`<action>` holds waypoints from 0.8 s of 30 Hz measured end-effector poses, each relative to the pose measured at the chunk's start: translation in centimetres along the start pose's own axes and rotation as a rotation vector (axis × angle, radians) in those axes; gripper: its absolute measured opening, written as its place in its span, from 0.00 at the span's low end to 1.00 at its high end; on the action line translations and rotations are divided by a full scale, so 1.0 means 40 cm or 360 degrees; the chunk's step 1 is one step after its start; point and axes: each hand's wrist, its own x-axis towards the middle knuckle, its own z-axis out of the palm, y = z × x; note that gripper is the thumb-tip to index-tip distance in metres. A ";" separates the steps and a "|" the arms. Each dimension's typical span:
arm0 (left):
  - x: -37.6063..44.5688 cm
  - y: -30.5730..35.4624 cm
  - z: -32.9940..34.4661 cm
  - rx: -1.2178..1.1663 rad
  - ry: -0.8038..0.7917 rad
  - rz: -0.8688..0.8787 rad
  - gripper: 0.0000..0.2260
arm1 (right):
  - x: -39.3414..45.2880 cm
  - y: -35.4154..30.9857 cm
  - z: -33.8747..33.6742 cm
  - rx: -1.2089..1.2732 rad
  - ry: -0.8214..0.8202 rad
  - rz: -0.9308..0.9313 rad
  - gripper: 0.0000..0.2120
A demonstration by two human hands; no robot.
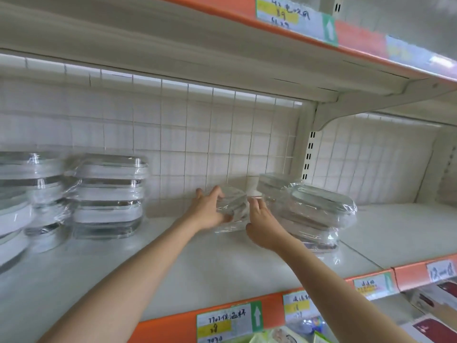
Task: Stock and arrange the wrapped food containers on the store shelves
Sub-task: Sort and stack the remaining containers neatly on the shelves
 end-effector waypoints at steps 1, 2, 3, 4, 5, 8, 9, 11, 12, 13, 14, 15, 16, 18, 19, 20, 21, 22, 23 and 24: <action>-0.017 -0.009 -0.019 0.0031 -0.0010 0.0012 0.26 | 0.012 0.003 0.013 0.0003 0.0010 0.0021 0.28; -0.038 -0.022 -0.038 0.0056 -0.0013 0.0026 0.26 | 0.025 0.005 0.025 0.0005 0.0007 0.0047 0.28; -0.064 -0.037 -0.058 0.0066 -0.0020 0.0029 0.26 | 0.039 0.006 0.036 0.0008 -0.0015 0.0074 0.29; -0.094 -0.053 -0.079 0.0070 -0.0035 0.0019 0.26 | 0.053 0.007 0.047 0.0005 -0.0056 0.0086 0.30; -0.126 -0.070 -0.102 0.0074 -0.0049 0.0001 0.25 | 0.067 0.008 0.058 -0.0012 -0.0114 0.0075 0.31; -0.213 -0.111 -0.174 0.0153 -0.0128 -0.0081 0.29 | 0.095 0.006 0.085 -0.0233 -0.0222 -0.0024 0.30; -0.237 -0.127 -0.196 0.0216 -0.0218 -0.0114 0.33 | 0.097 -0.002 0.090 -0.0314 -0.0200 -0.0045 0.29; -0.275 -0.158 -0.236 0.0390 -0.0483 -0.0130 0.39 | 0.094 -0.027 0.092 -0.0410 -0.0123 -0.0109 0.26; -0.290 -0.171 -0.253 0.0462 -0.0599 -0.0121 0.40 | 0.090 -0.042 0.092 -0.0422 -0.0085 -0.0151 0.25; -0.301 -0.180 -0.265 0.0499 -0.0666 -0.0114 0.39 | 0.085 -0.058 0.091 -0.0409 -0.0050 -0.0183 0.23; -0.308 -0.184 -0.274 0.0501 -0.0683 -0.0117 0.38 | 0.076 -0.073 0.089 -0.0379 -0.0024 -0.0199 0.21; -0.315 -0.183 -0.278 0.0482 -0.0661 -0.0124 0.37 | 0.066 -0.084 0.088 -0.0333 -0.0016 -0.0193 0.21; -0.323 -0.176 -0.278 0.0458 -0.0622 -0.0132 0.36 | 0.055 -0.092 0.087 -0.0270 -0.0037 -0.0166 0.22; -0.344 -0.157 -0.271 0.0415 -0.0533 -0.0147 0.33 | 0.030 -0.099 0.088 -0.0115 -0.0154 -0.0094 0.26; -0.355 -0.150 -0.268 0.0399 -0.0488 -0.0150 0.32 | 0.018 -0.102 0.089 -0.0062 -0.0210 -0.0061 0.28; -0.367 -0.146 -0.270 0.0376 -0.0438 -0.0152 0.31 | 0.005 -0.105 0.090 -0.0049 -0.0238 -0.0038 0.29; -0.380 -0.143 -0.276 0.0331 -0.0381 -0.0154 0.32 | -0.007 -0.109 0.091 -0.0057 -0.0230 -0.0026 0.30; -0.393 -0.139 -0.291 0.0264 -0.0313 -0.0156 0.33 | -0.017 -0.117 0.090 -0.0068 -0.0186 -0.0028 0.31; -0.406 -0.137 -0.314 0.0180 -0.0238 -0.0151 0.35 | -0.028 -0.128 0.087 -0.0061 -0.0111 -0.0038 0.31; -0.418 -0.132 -0.341 0.0085 -0.0159 -0.0132 0.38 | -0.039 -0.142 0.079 -0.0008 -0.0021 -0.0052 0.31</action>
